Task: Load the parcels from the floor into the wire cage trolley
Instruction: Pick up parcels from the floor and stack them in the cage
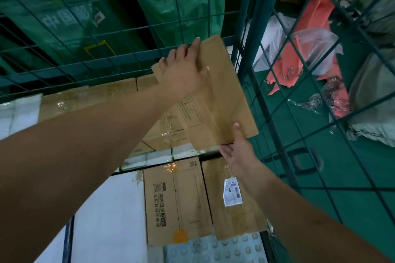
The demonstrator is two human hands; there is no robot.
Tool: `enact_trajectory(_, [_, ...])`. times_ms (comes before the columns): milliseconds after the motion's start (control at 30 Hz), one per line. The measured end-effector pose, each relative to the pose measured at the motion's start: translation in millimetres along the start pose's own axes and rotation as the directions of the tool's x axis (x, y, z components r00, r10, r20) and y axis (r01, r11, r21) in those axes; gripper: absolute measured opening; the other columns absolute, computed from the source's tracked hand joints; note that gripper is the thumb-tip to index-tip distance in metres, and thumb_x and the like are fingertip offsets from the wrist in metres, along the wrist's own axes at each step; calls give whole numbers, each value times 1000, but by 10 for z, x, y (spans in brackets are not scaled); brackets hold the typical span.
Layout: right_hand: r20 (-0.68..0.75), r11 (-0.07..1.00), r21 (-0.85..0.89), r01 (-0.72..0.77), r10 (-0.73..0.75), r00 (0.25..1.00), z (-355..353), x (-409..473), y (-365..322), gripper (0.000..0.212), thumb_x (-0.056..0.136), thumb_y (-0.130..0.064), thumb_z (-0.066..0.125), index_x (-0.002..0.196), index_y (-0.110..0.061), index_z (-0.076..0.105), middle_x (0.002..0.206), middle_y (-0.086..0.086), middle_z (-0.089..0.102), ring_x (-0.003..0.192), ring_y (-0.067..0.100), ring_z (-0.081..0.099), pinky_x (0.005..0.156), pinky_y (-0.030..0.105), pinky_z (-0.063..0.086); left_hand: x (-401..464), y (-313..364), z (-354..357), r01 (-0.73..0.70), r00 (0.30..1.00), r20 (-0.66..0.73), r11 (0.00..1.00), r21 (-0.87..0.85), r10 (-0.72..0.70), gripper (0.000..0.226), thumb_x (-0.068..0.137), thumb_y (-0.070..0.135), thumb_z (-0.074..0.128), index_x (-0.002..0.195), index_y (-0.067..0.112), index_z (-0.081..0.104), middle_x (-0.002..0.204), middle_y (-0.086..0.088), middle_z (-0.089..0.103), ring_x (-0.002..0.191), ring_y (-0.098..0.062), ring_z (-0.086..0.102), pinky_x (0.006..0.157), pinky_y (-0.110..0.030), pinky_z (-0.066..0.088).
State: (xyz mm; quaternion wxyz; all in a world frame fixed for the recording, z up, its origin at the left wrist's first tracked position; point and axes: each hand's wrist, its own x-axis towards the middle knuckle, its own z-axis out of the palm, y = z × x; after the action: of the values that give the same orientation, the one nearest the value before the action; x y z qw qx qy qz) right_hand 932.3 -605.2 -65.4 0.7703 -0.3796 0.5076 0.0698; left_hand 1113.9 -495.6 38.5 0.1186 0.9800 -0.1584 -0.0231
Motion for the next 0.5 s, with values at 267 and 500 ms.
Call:
enact_trajectory(267, [-5,998,-37,-41,41,999,-111,227,-179,69,99,-59,53,152,-17,38,110,15,60,101,27,66,104,42,53,229,359,258,-120,984,143,986,114,104,87,94,52,55,163,30,6,170,-6,7,156,-35,5,123,-63,7])
enact_trajectory(500, [50,987,-148,-64,72,996,-160,533,-117,44,110,-24,42,151,-9,39,122,16,65,111,25,65,106,39,51,-361,92,1104,-80,835,548,977,199,-43,82,93,34,56,162,35,11,168,-5,11,151,-42,19,114,-71,22])
